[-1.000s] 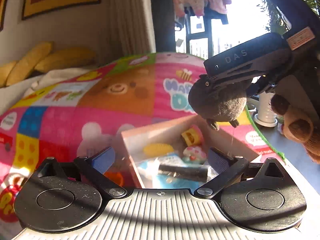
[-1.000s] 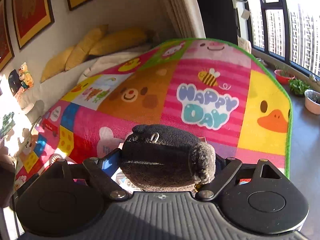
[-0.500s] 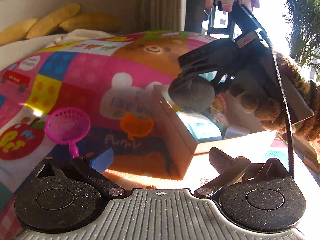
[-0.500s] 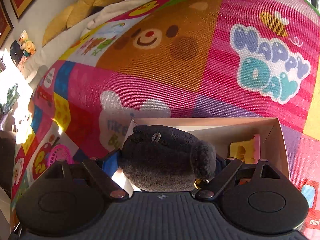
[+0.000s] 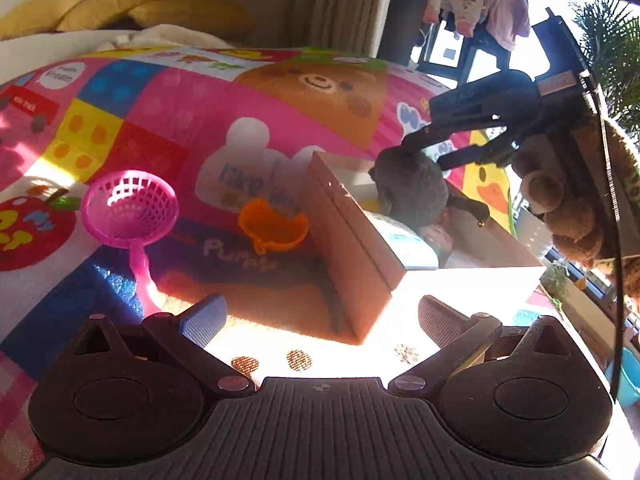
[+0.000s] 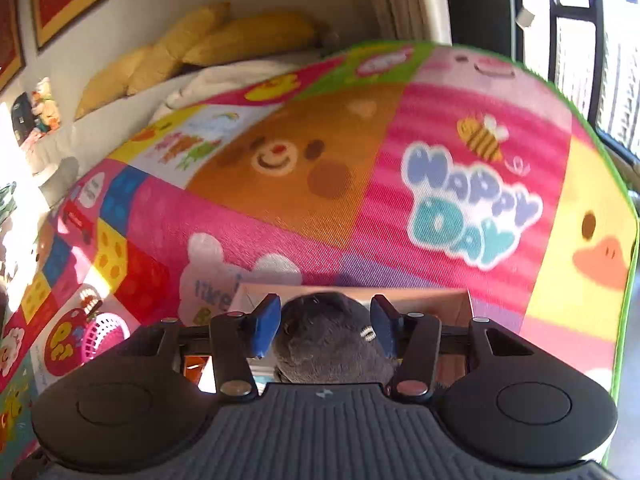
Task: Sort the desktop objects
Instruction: 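Lower the black stick into the white box with the left tool while the right tool lowers the plush in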
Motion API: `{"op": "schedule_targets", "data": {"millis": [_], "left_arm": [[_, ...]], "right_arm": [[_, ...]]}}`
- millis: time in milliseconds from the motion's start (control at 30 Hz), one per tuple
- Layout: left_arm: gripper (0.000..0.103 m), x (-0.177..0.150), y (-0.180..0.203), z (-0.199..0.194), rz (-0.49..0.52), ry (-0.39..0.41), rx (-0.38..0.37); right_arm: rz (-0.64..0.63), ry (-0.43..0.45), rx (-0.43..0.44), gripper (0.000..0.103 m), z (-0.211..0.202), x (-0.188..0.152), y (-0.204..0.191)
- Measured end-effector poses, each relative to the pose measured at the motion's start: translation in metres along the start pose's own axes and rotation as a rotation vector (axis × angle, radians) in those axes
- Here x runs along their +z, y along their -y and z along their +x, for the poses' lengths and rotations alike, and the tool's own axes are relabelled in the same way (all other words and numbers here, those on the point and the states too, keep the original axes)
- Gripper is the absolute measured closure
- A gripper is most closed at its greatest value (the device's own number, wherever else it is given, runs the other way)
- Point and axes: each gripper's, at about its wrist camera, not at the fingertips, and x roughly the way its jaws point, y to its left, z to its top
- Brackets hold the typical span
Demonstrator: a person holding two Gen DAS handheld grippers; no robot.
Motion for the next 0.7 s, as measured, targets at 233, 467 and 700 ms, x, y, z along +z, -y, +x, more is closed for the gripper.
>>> {"op": "schedule_targets", "data": {"millis": [233, 467, 700], "left_arm": [[0.000, 0.002, 0.005, 0.000, 0.011, -0.013, 0.004], [0.000, 0.005, 0.009, -0.008, 0.046, 0.001, 0.082], [0.000, 0.009, -0.006, -0.006, 0.060, -0.073, 0.302]], "right_arm": [[0.189, -0.020, 0.146, 0.037, 0.029, -0.014, 0.007], [0.165, -0.027, 0.095, 0.035, 0.034, -0.018, 0.011], [-0.008, 0.056, 0.063, 0.035, -0.006, -0.035, -0.013]]}}
